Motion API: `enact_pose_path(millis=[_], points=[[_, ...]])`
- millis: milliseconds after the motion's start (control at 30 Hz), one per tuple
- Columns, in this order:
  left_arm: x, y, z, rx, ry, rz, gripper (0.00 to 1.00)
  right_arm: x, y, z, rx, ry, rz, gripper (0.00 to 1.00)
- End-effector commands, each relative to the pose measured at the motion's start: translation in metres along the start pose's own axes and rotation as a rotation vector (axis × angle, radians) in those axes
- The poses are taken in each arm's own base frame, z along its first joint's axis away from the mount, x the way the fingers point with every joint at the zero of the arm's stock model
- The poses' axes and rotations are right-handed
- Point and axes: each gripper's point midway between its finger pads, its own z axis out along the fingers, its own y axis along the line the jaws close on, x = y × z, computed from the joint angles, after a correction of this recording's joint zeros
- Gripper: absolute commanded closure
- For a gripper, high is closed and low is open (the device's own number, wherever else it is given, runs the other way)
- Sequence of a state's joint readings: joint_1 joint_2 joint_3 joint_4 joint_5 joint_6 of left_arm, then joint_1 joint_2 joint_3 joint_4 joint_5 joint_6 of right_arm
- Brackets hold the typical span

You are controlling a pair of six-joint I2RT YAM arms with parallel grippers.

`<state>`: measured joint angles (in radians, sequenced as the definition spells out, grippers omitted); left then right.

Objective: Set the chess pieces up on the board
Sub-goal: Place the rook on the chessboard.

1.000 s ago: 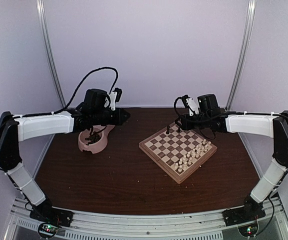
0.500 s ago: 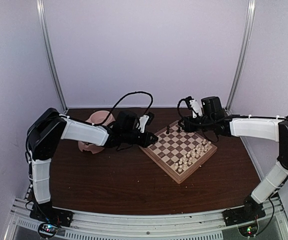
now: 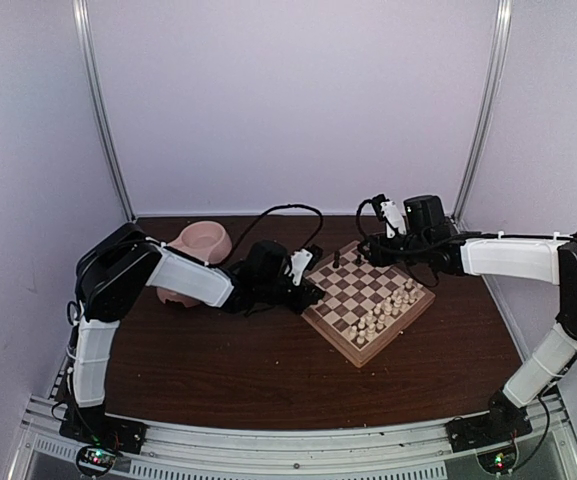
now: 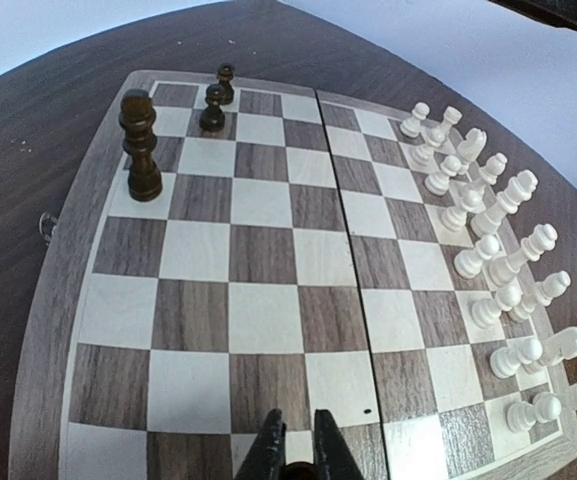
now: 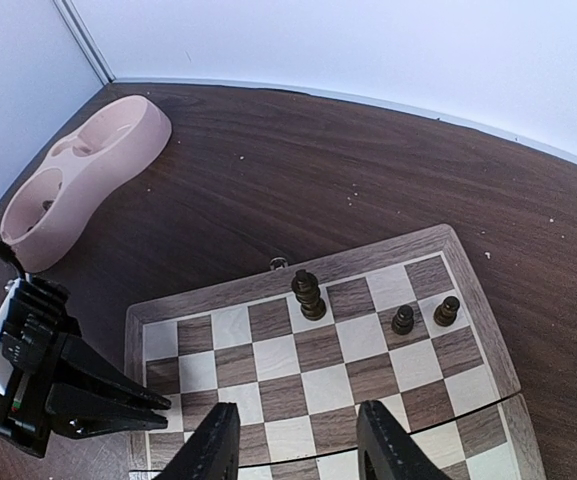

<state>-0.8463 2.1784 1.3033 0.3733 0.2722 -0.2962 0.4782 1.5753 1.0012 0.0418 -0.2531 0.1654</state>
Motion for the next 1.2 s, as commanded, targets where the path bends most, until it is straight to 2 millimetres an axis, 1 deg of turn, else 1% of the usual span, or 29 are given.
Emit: enact_pose_path(millis=[0, 67, 100, 167, 367, 467, 533, 633, 767, 833, 900, 933, 1067, 1167], points=[[-0.011, -0.002, 0.002, -0.014, -0.066, 0.075, 0.86, -0.005, 0.001, -0.002, 0.004, -0.028, 0.006, 0.58], [-0.008, -0.002, 0.002, -0.018, -0.063, 0.080, 0.83, -0.005, 0.001, -0.002, 0.004, -0.027, 0.007, 0.58], [-0.007, -0.002, 0.002, -0.018, -0.062, 0.079, 0.79, -0.005, 0.002, -0.002, 0.002, -0.027, 0.006, 0.58], [-0.005, -0.003, 0.002, -0.019, -0.060, 0.079, 0.67, -0.004, 0.002, -0.002, 0.000, -0.025, 0.005, 0.58], [-0.004, 0.001, -0.002, -0.045, -0.054, 0.068, 0.46, -0.001, 0.004, 0.002, -0.013, -0.010, 0.005, 0.58], [-0.011, 0.000, -0.009, -0.062, -0.059, 0.064, 0.37, 0.000, 0.005, 0.002, -0.019, -0.006, 0.005, 0.58], [-0.020, 0.000, -0.016, -0.088, -0.053, 0.059, 0.34, -0.001, 0.007, 0.002, -0.032, 0.001, 0.001, 0.58], [-0.034, -0.001, -0.031, -0.130, -0.053, 0.059, 0.33, 0.000, 0.015, 0.006, -0.074, 0.031, -0.012, 0.58], [-0.049, 0.003, -0.055, -0.203, -0.035, 0.056, 0.32, 0.008, 0.026, 0.012, -0.137, 0.093, -0.013, 0.58], [-0.057, 0.004, -0.072, -0.233, -0.046, 0.053, 0.32, 0.012, 0.033, 0.013, -0.164, 0.117, -0.022, 0.58], [-0.073, 0.005, -0.095, -0.281, -0.087, 0.050, 0.30, 0.017, 0.043, 0.013, -0.183, 0.145, -0.048, 0.57], [-0.076, 0.007, -0.104, -0.297, -0.091, 0.045, 0.29, 0.020, 0.047, 0.012, -0.188, 0.163, -0.059, 0.56], [-0.084, 0.018, -0.136, -0.360, -0.060, 0.016, 0.29, 0.034, 0.065, 0.015, -0.202, 0.238, -0.116, 0.52], [-0.084, 0.033, -0.158, -0.420, -0.024, -0.028, 0.29, 0.047, 0.078, 0.020, -0.190, 0.309, -0.178, 0.49]])
